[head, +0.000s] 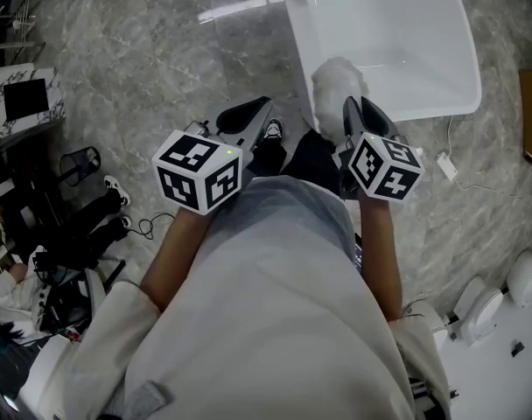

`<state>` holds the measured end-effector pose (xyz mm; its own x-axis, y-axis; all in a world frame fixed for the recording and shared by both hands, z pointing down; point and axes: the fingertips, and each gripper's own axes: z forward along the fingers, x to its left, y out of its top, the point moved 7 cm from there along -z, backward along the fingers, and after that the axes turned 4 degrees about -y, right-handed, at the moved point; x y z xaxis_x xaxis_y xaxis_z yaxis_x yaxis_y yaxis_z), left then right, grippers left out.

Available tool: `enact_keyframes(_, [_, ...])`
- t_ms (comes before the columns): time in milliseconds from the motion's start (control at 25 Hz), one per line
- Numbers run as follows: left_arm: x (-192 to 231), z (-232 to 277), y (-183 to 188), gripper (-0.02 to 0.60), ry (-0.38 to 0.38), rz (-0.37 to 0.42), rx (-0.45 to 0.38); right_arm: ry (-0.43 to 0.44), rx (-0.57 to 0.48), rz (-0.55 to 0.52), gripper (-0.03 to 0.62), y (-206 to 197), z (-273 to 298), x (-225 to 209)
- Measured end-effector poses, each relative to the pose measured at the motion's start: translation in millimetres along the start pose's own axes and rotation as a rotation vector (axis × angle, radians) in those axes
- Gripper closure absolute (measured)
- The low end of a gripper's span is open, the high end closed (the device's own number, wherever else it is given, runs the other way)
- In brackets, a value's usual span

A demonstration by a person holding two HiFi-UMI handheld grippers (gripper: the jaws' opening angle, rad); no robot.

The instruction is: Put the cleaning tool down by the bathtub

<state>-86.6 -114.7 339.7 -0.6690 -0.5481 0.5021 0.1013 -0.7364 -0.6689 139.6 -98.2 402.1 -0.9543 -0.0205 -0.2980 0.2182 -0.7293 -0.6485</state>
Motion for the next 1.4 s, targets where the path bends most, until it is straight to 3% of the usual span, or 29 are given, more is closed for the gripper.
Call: enact_keyframes(1400, [2.2, -2.8, -13.0, 0.572, 0.023, -0.057, 0.016, -0.014, 0.204, -0.057, 0.507, -54.0, 57.3, -26.7])
